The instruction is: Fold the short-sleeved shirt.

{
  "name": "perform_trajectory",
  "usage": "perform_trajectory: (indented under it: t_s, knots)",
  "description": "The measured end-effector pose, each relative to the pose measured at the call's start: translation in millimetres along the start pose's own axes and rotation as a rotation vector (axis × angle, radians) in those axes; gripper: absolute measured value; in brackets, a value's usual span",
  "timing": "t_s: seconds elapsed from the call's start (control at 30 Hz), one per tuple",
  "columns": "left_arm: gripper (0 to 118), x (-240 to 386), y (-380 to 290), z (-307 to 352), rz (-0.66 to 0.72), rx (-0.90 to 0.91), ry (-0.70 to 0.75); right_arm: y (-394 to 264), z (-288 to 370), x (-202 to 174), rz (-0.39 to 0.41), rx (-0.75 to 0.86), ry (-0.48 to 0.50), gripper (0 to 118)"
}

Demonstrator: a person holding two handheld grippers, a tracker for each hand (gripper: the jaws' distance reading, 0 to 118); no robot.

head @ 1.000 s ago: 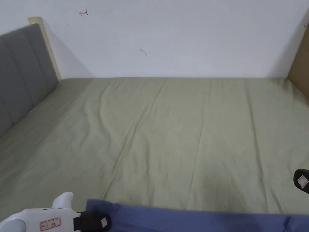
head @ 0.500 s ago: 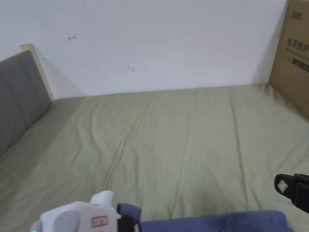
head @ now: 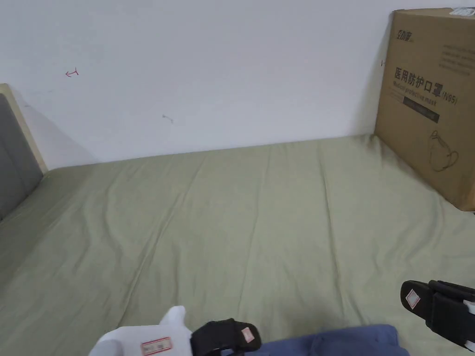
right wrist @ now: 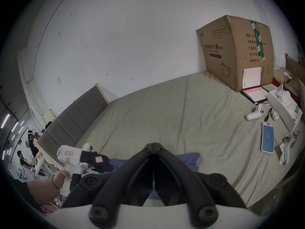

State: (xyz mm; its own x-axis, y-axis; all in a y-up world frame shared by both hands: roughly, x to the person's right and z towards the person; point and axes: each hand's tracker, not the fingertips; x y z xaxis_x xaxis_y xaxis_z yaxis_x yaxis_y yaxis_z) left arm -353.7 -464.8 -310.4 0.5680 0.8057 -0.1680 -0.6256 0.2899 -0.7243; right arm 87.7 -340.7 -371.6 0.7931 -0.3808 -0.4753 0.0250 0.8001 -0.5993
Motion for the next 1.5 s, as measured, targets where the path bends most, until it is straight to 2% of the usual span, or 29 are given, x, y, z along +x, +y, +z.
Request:
perform_trajectory:
  t_s: [0.03, 0.07, 0.1, 0.13, 0.17, 0.2, 0.23, 0.3, 0.37, 0.5, 0.6, 0.7, 0.83, 1.0, 1.13, 1.23, 1.3, 1.33, 1.4, 1.43, 1.47, 1.5]
  knots:
    - [107, -1, -1, 11, -0.024, 0.021, 0.017, 0, -1, 0, 0.001, -0.001, 0.002, 0]
    - [91, 0, -2, 20, -0.052, 0.024, 0.056, -1, -2, 0, 0.004, -0.004, 0.004, 0]
    - [82, 3, 0, 26, -0.101, 0.034, 0.118, -1, -3, 0, 0.006, -0.007, 0.007, 0]
    - [82, 6, -2, 31, -0.153, 0.051, 0.182, -2, -4, -1, 0.009, -0.009, 0.010, 0]
    - [30, 8, -5, 30, -0.205, 0.053, 0.274, -2, -5, -1, 0.010, -0.012, 0.013, 0]
    - [0, 8, -9, 25, -0.247, 0.042, 0.356, -3, -6, 0, 0.011, -0.014, 0.015, 0]
    - [1, 12, -13, 22, -0.279, 0.036, 0.379, -3, -7, 0, 0.010, -0.017, 0.017, 0]
    - [1, 4, -18, 3, -0.246, -0.047, 0.307, -5, -9, 0, 0.009, -0.020, 0.018, 0]
    - [1, 1, -21, -22, -0.227, -0.084, 0.317, -6, -10, 2, 0.006, -0.026, 0.016, 0]
    - [1, -1, -33, -78, -0.273, -0.195, 0.372, -7, -9, 6, 0.002, -0.033, 0.005, 0]
    - [1, -1, -35, -97, -0.266, -0.192, 0.371, -8, -9, 10, -0.001, -0.037, -0.006, 0]
    - [1, 6, -32, -91, -0.206, -0.186, 0.273, -9, -9, 10, -0.016, -0.040, -0.006, 0]
    - [1, 7, -33, -74, -0.065, -0.231, -0.037, -11, -11, 8, -0.019, -0.046, 0.001, 0]
    - [1, 13, -16, -8, -0.065, -0.019, -0.179, -8, -8, -1, -0.002, -0.037, 0.014, 0]
    - [1, -21, 17, 62, -0.020, 0.079, -0.131, -4, -7, -9, 0.019, -0.039, 0.018, 0]
    - [1, -48, 25, 99, -0.008, 0.080, 0.044, -4, -8, -15, 0.033, -0.045, 0.019, 0]
    - [2, -76, 27, 107, 0.018, 0.058, 0.092, -5, -11, -18, 0.037, -0.050, 0.022, 0]
    - [7, -90, 25, 108, 0.045, 0.048, 0.094, -6, -12, -20, 0.039, -0.054, 0.024, 0]
    - [53, -110, 22, 106, 0.092, 0.028, 0.098, -6, -17, -24, 0.044, -0.067, 0.027, 0]
    - [72, -120, 20, 104, 0.110, 0.019, 0.093, -6, -19, -26, 0.049, -0.075, 0.028, 0]
    - [89, -128, 17, 100, 0.120, 0.013, 0.069, -6, -20, -29, 0.054, -0.081, 0.027, 0]
    - [97, -136, 14, 95, 0.132, 0.005, 0.038, -6, -22, -31, 0.060, -0.086, 0.027, 0]
